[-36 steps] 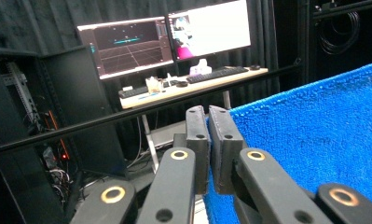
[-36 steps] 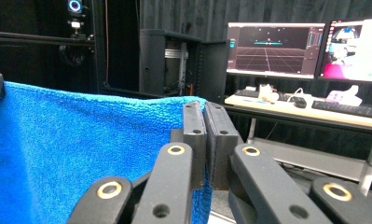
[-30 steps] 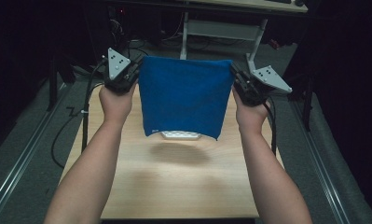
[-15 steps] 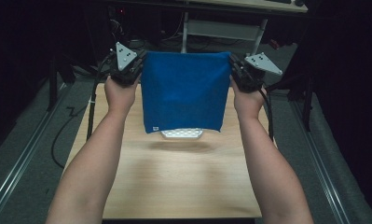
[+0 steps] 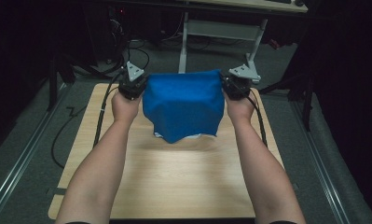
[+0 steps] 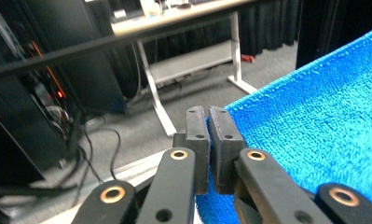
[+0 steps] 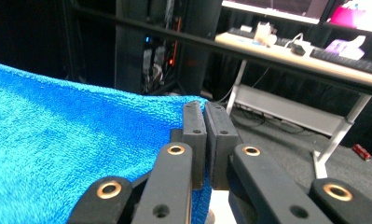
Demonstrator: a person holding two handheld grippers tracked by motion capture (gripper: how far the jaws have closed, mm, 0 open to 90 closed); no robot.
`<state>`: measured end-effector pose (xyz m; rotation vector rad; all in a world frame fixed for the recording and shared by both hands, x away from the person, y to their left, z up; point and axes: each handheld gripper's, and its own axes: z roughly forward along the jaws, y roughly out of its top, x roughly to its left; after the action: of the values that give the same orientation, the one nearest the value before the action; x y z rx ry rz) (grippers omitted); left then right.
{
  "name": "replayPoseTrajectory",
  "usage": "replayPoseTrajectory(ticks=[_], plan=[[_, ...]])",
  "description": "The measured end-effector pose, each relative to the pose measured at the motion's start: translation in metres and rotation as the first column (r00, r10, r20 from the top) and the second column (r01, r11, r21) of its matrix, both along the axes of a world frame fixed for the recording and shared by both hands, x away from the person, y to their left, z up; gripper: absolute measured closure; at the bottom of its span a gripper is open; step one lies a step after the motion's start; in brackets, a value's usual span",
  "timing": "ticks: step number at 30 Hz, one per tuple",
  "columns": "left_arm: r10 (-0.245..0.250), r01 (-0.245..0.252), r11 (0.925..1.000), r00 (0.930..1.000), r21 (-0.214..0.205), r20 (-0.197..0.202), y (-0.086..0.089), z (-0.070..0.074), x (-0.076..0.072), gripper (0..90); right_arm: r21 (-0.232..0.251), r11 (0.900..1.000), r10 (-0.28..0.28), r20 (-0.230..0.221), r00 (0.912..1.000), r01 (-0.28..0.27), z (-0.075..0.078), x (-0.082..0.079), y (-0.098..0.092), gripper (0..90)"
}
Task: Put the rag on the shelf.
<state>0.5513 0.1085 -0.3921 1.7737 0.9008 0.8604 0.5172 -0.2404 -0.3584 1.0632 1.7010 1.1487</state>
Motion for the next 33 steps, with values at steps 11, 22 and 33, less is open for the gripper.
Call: replayPoseTrajectory(ticks=[11,22,33], plan=[[-0.062,0.063,0.9980,0.9907,0.003,-0.121,0.000,-0.056,-0.006,87.3,0.073,0.9969,0.035,-0.084,0.9959,-0.029,-0.048,-0.002,-0.011,88.3],[-0.082,0.083,0.9965,0.9818,-0.003,-0.171,-0.005,-0.077,-0.014,86.9,0.090,0.9959,0.027,-0.150,0.9884,-0.014,-0.084,-0.009,-0.020,88.3],[-0.088,0.084,0.9962,0.9574,-0.024,-0.275,0.002,-0.097,-0.015,85.4,0.129,0.9914,0.047,-0.205,0.9776,-0.020,-0.111,-0.012,-0.019,87.9]])
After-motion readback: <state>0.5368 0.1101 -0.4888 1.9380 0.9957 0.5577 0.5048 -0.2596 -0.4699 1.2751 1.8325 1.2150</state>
